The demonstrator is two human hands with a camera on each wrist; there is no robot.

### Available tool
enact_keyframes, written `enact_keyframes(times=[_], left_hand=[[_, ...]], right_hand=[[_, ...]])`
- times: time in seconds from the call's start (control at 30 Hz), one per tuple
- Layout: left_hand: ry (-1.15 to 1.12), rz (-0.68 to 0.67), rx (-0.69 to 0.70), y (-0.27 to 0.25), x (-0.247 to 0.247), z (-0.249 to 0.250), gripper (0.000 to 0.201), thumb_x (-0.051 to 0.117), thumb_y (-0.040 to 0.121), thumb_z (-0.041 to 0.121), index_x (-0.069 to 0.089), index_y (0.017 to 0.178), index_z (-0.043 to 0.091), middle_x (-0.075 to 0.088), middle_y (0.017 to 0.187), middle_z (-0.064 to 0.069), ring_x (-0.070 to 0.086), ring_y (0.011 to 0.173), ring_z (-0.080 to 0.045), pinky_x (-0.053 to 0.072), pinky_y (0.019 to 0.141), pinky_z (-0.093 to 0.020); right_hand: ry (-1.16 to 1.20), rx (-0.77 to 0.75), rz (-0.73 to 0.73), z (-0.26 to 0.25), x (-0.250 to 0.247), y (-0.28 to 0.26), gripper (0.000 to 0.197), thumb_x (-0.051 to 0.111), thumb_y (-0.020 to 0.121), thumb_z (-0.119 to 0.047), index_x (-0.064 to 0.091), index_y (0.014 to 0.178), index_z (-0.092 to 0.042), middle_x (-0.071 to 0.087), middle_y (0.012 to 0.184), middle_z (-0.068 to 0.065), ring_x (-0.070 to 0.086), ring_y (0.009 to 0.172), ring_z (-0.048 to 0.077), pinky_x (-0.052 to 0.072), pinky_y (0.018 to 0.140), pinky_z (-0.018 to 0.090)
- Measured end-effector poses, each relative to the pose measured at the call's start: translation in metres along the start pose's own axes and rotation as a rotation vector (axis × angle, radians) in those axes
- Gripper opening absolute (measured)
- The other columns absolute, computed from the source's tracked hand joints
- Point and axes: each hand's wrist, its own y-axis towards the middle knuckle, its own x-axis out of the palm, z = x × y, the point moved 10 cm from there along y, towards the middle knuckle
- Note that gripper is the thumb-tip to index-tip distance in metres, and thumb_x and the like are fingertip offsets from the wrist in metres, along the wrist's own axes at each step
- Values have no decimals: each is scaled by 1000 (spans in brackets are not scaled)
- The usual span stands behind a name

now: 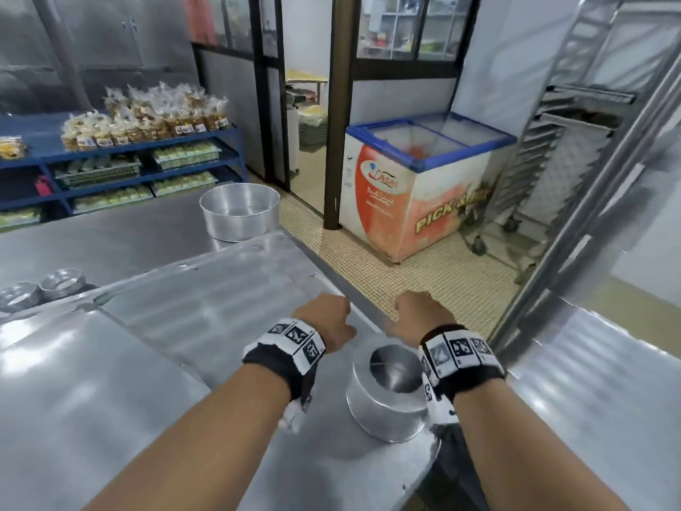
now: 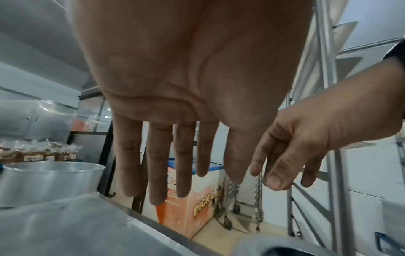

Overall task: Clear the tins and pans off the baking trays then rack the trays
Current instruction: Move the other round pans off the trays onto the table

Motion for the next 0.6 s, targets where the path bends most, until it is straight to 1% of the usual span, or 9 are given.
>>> enact_keyframes(times=[0.07, 0.13, 0.2, 0.27, 0.3, 0.4, 0.47, 0.53, 0.6], left_hand=[[-68, 8, -5, -8, 25, 15, 47, 59, 96, 39, 53, 136, 15, 61, 133, -10, 60, 119, -31, 52, 99, -42], [-134, 20, -34, -16, 47, 25, 49, 56, 97, 39, 49, 138, 14, 60, 133, -12, 60, 119, -33, 52, 98, -42], [-177, 40, -74, -21, 67, 28, 53, 53, 96, 44, 45, 139, 13, 58, 132, -13, 59, 118, -34, 51, 98, -43], [-220, 60, -146, -22, 86, 25, 57, 54, 94, 49, 44, 136, 13, 56, 131, -13, 58, 118, -36, 49, 99, -45], [-252, 63, -192, -23, 95, 21, 59, 55, 92, 52, 44, 134, 12, 55, 131, -13, 57, 118, -37, 49, 99, -46], [-353, 71, -324, -25, 112, 11, 60, 64, 84, 56, 49, 121, 12, 60, 123, -12, 61, 113, -36, 51, 95, -43], [-421, 98, -361, -25, 114, 8, 53, 70, 79, 51, 56, 110, 10, 67, 114, -12, 66, 104, -34, 56, 87, -40], [-475, 131, -395, -27, 111, 4, 45, 72, 75, 42, 59, 103, 9, 70, 106, -13, 68, 96, -35, 57, 80, -38], [-507, 181, -414, -31, 105, 0, 40, 73, 74, 36, 57, 101, 11, 69, 103, -12, 68, 95, -36, 57, 77, -38]], right_hand=[[62, 49, 7, 26, 14, -21, 24, 64, 88, -34, 55, 95, -14, 61, 96, 3, 62, 85, 25, 49, 69, 32], [92, 95, 56, 48, 29, -38, 26, 61, 90, -36, 55, 103, -14, 61, 98, 4, 62, 89, 25, 54, 77, 36], [110, 123, 115, 62, 43, -53, 29, 60, 91, -38, 55, 107, -14, 60, 100, 5, 63, 95, 26, 55, 82, 38], [173, 158, 144, 74, 55, -64, 32, 60, 91, -39, 56, 109, -13, 61, 105, 7, 63, 99, 27, 55, 84, 39], [233, 177, 140, 80, 62, -68, 33, 61, 91, -39, 56, 108, -12, 62, 105, 8, 64, 99, 28, 55, 85, 39], [420, 233, 74, 90, 83, -70, 31, 61, 92, -41, 53, 92, -11, 67, 101, 10, 67, 91, 27, 56, 82, 35], [476, 246, 63, 91, 90, -67, 32, 62, 91, -40, 56, 90, -9, 68, 101, 12, 68, 90, 28, 56, 81, 33], [502, 251, 84, 92, 88, -64, 30, 65, 89, -37, 60, 91, -8, 68, 98, 11, 68, 88, 27, 57, 80, 32], [551, 259, 98, 94, 83, -59, 25, 68, 87, -32, 55, 84, -11, 64, 92, 7, 65, 85, 25, 57, 80, 33]])
